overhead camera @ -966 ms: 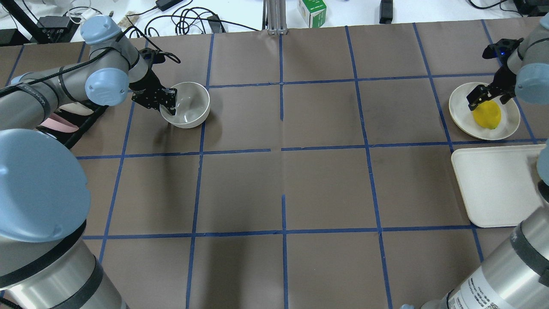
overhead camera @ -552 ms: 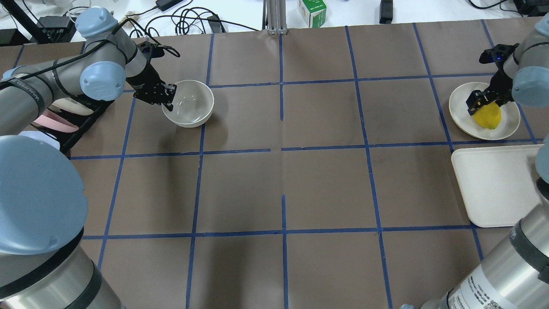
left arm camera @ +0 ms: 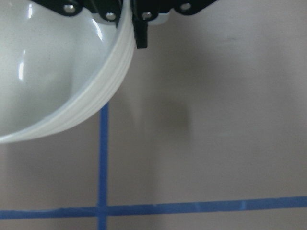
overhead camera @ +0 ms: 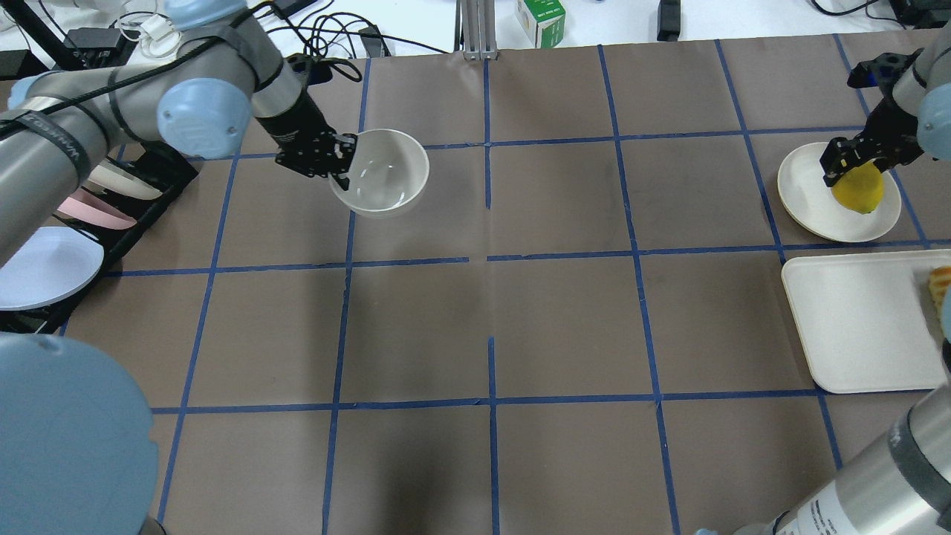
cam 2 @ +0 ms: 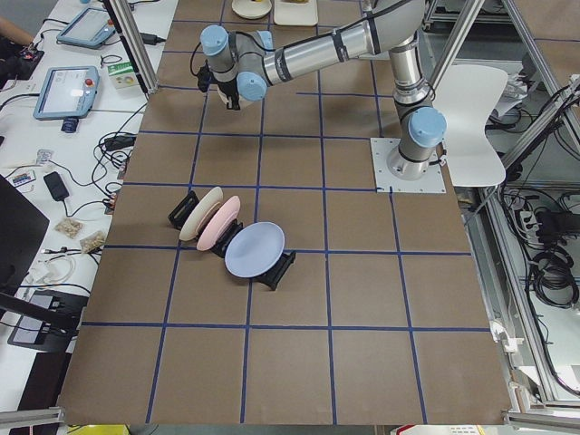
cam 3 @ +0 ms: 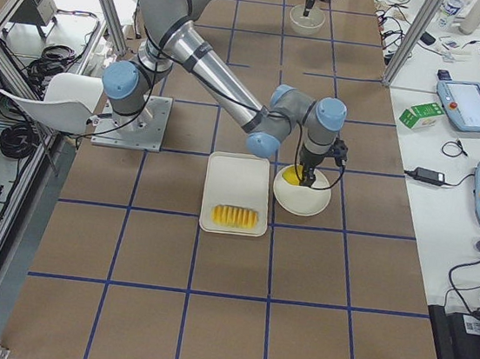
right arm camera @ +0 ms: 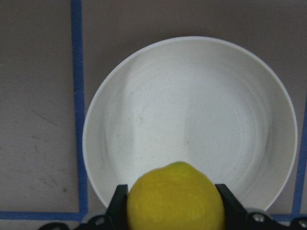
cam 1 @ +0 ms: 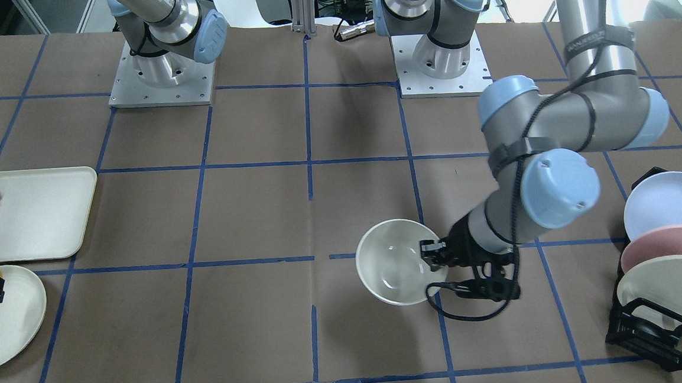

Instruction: Place bowl and put lemon in it

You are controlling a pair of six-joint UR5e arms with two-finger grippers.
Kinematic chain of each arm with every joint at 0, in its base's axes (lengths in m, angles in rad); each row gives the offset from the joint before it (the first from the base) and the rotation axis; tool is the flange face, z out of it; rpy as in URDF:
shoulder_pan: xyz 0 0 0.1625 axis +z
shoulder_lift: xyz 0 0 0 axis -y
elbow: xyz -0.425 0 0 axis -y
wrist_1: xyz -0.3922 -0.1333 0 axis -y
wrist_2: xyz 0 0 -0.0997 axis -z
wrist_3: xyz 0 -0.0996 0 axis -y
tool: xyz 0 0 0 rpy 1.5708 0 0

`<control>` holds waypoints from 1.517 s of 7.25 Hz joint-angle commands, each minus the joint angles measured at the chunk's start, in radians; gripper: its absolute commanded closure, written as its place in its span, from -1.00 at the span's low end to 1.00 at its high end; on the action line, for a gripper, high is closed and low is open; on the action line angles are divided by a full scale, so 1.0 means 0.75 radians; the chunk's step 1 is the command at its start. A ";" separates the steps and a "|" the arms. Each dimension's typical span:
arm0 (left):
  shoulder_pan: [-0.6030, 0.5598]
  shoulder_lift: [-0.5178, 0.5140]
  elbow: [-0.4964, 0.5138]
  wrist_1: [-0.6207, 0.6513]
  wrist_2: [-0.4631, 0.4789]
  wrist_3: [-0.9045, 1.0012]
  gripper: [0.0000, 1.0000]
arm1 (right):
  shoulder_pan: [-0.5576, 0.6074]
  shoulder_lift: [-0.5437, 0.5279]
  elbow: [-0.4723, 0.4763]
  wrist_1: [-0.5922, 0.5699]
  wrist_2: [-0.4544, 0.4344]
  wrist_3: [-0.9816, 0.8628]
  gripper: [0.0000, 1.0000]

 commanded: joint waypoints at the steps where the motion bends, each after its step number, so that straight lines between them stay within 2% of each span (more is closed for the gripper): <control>1: -0.241 0.045 -0.067 0.028 -0.013 -0.314 1.00 | 0.162 -0.130 -0.019 0.168 0.001 0.274 1.00; 3: -0.293 0.003 -0.270 0.388 -0.005 -0.399 1.00 | 0.332 -0.155 -0.076 0.289 0.005 0.558 1.00; 4: -0.287 0.000 -0.367 0.564 -0.001 -0.385 1.00 | 0.420 -0.165 -0.081 0.299 0.056 0.697 1.00; 6: -0.276 -0.008 -0.378 0.595 -0.001 -0.378 1.00 | 0.580 -0.158 -0.111 0.299 0.095 0.972 1.00; 7: -0.252 -0.018 -0.374 0.593 0.001 -0.372 1.00 | 0.635 -0.139 -0.097 0.297 0.097 0.987 1.00; 8: -0.240 -0.030 -0.372 0.595 0.005 -0.390 -0.38 | 0.704 -0.125 -0.111 0.289 0.101 1.054 1.00; 9: -0.221 -0.008 -0.341 0.595 0.011 -0.395 -0.70 | 0.762 -0.104 -0.115 0.279 0.111 1.150 1.00; 11: -0.162 0.021 -0.245 0.469 0.028 -0.391 -0.86 | 0.830 -0.078 -0.113 0.208 0.236 1.234 1.00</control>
